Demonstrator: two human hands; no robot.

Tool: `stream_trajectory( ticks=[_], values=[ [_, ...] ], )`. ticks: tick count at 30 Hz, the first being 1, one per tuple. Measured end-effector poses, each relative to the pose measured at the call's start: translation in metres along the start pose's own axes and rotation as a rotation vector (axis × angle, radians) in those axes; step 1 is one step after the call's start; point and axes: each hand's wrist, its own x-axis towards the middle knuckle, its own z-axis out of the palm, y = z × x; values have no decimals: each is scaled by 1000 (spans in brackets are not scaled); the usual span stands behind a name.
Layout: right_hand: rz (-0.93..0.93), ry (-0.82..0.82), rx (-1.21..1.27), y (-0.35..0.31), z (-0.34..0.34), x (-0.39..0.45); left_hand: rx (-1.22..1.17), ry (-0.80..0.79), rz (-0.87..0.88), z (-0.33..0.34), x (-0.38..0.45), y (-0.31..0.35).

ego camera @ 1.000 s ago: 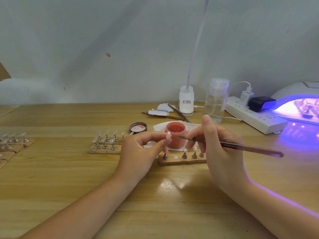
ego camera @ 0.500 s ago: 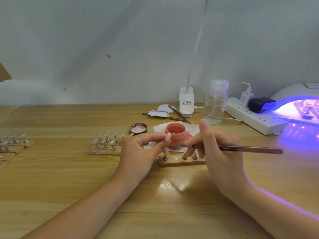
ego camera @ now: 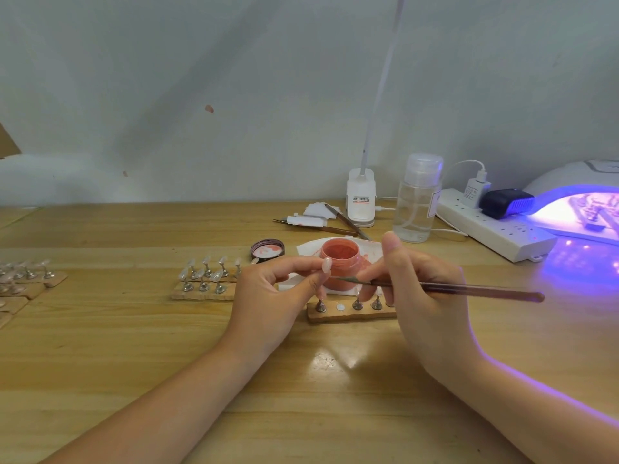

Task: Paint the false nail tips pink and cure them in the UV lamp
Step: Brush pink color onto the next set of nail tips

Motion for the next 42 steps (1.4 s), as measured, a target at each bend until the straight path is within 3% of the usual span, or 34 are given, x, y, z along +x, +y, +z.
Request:
stream_trajectory(
  ticks=[5,18,23,28,32,37,42],
  values=[
    [-45,-37,-118,1,-1,2,33,2,26,0,1,-1],
    [-50,-60,-63,1,-5,4,67,9,26,-1,0,-1],
    [-99,-120,-204,2,-4,6,87,11,8,-1,0,-2],
    [-63,-47,-122,1,-6,5,89,15,-10,-1,1,-3],
    [-103,-128,-239,2,-5,6,87,19,-21,0,1,-3],
    [-60,-60,-119,1,-6,6,77,28,-33,0,1,-4],
    [-44,-123,-163,1,-6,6,76,25,-36,0,0,-4]
  ],
)
